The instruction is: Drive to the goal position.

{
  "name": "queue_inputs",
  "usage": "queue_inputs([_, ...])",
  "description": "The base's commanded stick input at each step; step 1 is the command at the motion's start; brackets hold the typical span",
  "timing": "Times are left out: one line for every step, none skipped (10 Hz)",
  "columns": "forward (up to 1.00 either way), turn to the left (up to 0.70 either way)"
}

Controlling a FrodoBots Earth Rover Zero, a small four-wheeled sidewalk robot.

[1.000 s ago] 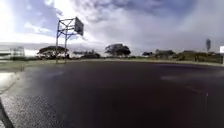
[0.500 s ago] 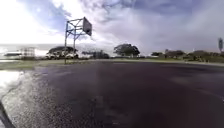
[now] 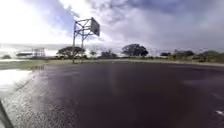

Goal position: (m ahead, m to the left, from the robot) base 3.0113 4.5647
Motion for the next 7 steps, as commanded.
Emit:
queue_inputs([0.7,0.35])
queue_inputs([0.7,0.35])
queue_inputs([0.7,0.35])
queue_inputs([0.7,0.35])
queue_inputs([0.7,0.35])
queue_inputs([0.7,0.35])
queue_inputs([0.7,0.35])
